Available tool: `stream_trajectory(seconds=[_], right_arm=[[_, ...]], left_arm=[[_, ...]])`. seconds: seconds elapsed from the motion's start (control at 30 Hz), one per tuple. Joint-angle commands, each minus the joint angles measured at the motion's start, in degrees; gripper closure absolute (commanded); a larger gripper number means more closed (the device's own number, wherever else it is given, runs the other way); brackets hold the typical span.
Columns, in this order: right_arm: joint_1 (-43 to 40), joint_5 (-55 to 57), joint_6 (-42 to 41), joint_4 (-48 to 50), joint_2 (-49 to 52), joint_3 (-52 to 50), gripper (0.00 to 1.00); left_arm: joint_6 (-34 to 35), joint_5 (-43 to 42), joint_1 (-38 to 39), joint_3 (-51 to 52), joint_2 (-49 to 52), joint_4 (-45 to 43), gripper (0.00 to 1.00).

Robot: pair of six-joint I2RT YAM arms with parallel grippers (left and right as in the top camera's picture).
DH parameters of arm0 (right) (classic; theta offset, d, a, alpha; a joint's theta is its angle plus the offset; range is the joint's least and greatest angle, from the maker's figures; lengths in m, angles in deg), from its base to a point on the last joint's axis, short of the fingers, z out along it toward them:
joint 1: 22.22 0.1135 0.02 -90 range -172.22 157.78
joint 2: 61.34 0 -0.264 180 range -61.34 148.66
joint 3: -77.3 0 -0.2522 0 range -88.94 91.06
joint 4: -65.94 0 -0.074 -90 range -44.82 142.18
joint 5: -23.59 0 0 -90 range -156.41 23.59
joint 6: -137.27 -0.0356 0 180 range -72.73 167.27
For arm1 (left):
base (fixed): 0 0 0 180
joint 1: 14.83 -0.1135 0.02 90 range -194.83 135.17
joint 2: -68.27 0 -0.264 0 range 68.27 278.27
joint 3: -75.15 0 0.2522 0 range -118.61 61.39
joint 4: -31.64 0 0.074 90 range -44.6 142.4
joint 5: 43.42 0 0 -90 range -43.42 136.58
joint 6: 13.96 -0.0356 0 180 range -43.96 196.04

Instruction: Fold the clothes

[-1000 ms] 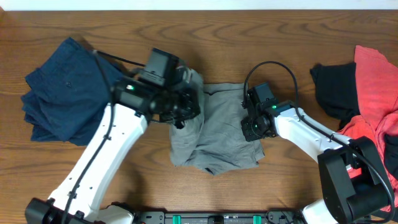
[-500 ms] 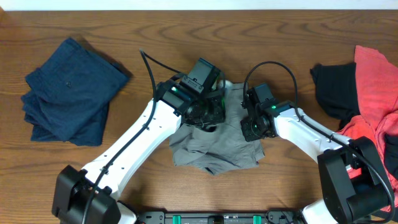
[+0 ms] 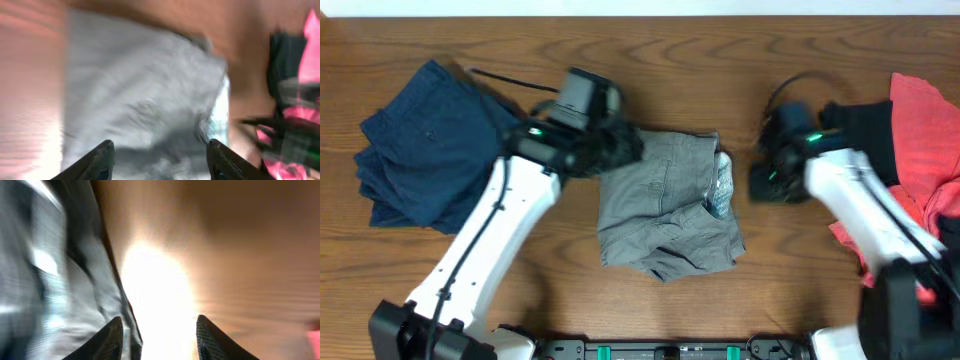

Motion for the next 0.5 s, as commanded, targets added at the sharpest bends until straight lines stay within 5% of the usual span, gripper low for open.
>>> stream_trajectory(seconds=[0.0, 0.17, 0.47], right_arm=[[-1.75, -8.11, 2.69, -1.77, -7.15, 6.58, 0.54], [0.83, -26.62, 6.19, -0.15, -10.47, 7.13, 0.53], [12.96, -27.52, 4.81, 5.35, -4.44, 1.2, 0.53]], left_arm=[[-2.16, 2.27, -2.82, -1.22, 1.07, -1.22, 0.39], [-6.05, 2.38, -3.58, -1.22, 5.81, -5.62, 0.38], [-6.05, 2.19, -3.58, -1.22, 17.33, -11.21, 0.34]])
